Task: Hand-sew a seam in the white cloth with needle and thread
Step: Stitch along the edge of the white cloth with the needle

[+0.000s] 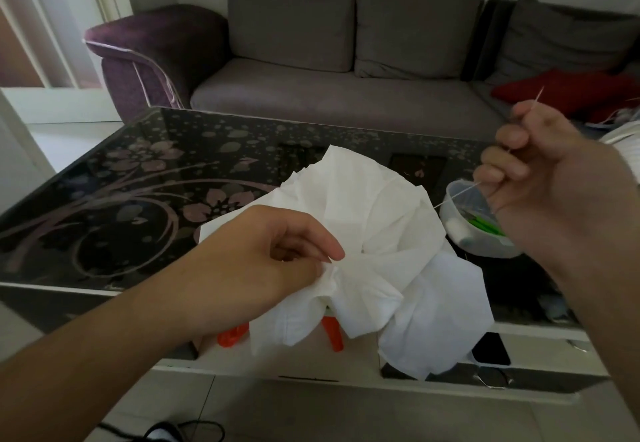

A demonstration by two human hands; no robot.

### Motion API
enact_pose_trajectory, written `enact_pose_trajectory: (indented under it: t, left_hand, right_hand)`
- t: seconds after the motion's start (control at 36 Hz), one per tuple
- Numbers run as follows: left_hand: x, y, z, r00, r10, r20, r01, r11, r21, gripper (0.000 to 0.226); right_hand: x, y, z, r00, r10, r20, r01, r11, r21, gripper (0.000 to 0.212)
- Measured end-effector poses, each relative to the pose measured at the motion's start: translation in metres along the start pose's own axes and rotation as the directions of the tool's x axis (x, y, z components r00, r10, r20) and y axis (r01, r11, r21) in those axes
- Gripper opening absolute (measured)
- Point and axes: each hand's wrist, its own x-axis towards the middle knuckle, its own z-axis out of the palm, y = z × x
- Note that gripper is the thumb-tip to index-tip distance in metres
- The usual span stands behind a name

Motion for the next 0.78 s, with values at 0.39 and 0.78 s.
enact_pose_trajectory:
  t: [0.39, 0.78]
  left_hand:
    - [-0.001, 0.005, -0.002, 0.998, 0.054, 0.020, -0.051, 0.991, -0.123, 0.029]
    - [0.006, 0.002, 0.001, 0.957, 0.014, -0.290, -0.018, 1.000, -0.010, 0.021]
  right_hand:
    - [-0.002, -0.015, -0.003, 0.979, -0.077, 0.190, 0.054, 0.991, 0.122, 0.013]
    - [-0.029, -0.011, 0.023, 0.920, 0.236, 0.312, -0.165, 0.957, -0.237, 0.016]
